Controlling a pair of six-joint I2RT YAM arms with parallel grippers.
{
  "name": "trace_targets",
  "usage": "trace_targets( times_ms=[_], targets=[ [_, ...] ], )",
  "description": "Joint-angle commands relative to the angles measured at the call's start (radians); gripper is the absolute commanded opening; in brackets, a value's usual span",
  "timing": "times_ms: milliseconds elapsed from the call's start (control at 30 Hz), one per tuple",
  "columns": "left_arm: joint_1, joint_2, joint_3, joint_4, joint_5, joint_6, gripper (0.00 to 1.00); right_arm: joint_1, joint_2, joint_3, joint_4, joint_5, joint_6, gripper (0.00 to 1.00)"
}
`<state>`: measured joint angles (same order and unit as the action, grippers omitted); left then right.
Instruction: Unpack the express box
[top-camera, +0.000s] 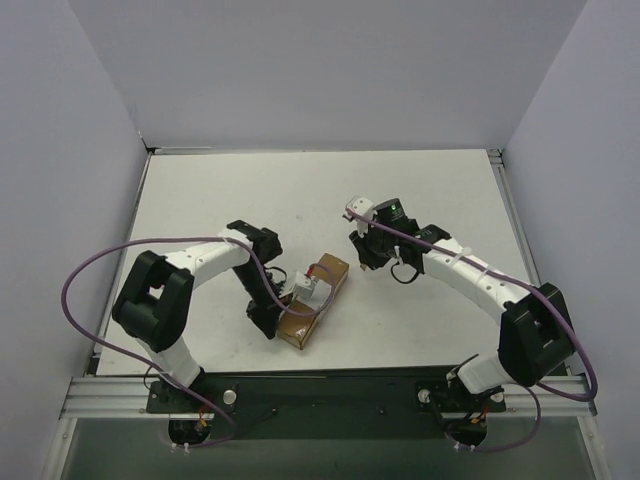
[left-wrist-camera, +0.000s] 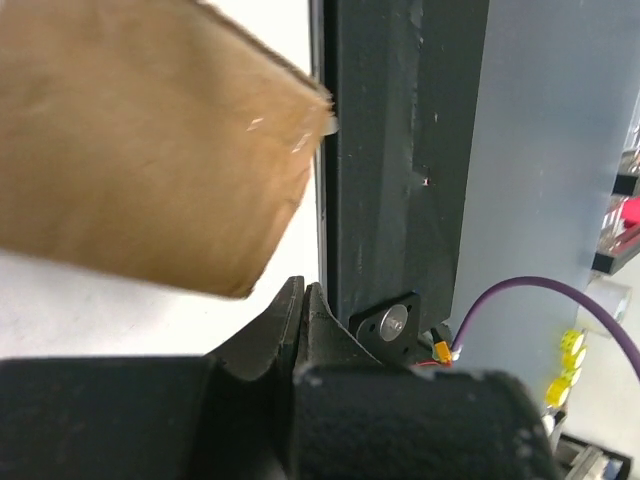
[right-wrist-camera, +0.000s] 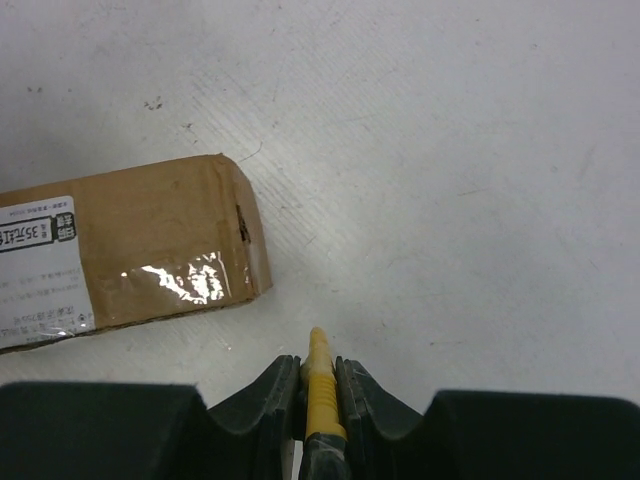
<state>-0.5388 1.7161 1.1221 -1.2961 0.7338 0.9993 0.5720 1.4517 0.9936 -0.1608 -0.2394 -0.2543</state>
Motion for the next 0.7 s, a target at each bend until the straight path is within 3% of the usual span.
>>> trace_targets(
  times_ms=[0, 300, 533, 667],
  targets=[
    [-0.047, -0.073, -0.045, 0.084, 0.010, 0.036, 0.00, -0.038, 0.013, 0.077, -0.029, 0.018, 0.027, 0.00],
    [-0.029, -0.078, -0.045, 0.261, -0.049, -0.047, 0.00, -0.067, 0.087, 0.160, -0.014, 0.032, 0.027, 0.00],
    [0.086, -0.046, 0.008, 0.372, -0.192, -0.162, 0.00, -0.063, 0.160, 0.203, 0.024, 0.014, 0.024, 0.00],
    [0.144, -0.033, 0.053, 0.437, -0.198, -0.218, 0.00, -0.044, 0.132, 0.185, -0.002, 0.015, 0.010, 0.00]
  ],
)
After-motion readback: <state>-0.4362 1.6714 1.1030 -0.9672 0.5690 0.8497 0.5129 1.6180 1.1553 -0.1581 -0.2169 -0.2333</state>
